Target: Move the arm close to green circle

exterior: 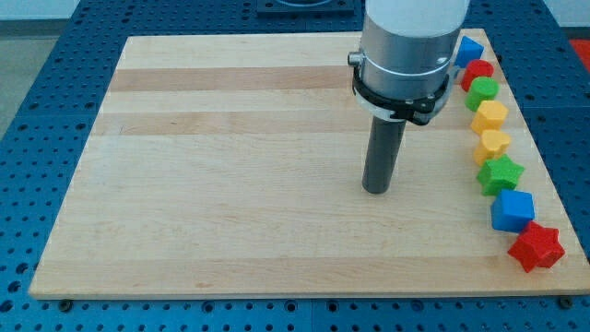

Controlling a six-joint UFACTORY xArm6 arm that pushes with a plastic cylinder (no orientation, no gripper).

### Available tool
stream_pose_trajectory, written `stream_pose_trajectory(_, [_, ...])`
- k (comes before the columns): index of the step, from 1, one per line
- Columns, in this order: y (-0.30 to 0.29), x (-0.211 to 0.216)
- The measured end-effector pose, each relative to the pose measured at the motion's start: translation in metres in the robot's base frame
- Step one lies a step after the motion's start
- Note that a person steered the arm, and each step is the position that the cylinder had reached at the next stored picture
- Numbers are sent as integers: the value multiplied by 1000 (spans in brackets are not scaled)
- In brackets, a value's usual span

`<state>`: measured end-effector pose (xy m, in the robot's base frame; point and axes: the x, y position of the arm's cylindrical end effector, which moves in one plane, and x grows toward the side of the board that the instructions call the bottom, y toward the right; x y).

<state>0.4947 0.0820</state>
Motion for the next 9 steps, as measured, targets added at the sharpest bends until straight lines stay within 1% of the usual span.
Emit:
stream_pose_trajectory(2, [0,-17])
stream_pose_trajectory(5, [0,-59])
stream_pose_trajectory(9, [17,-110])
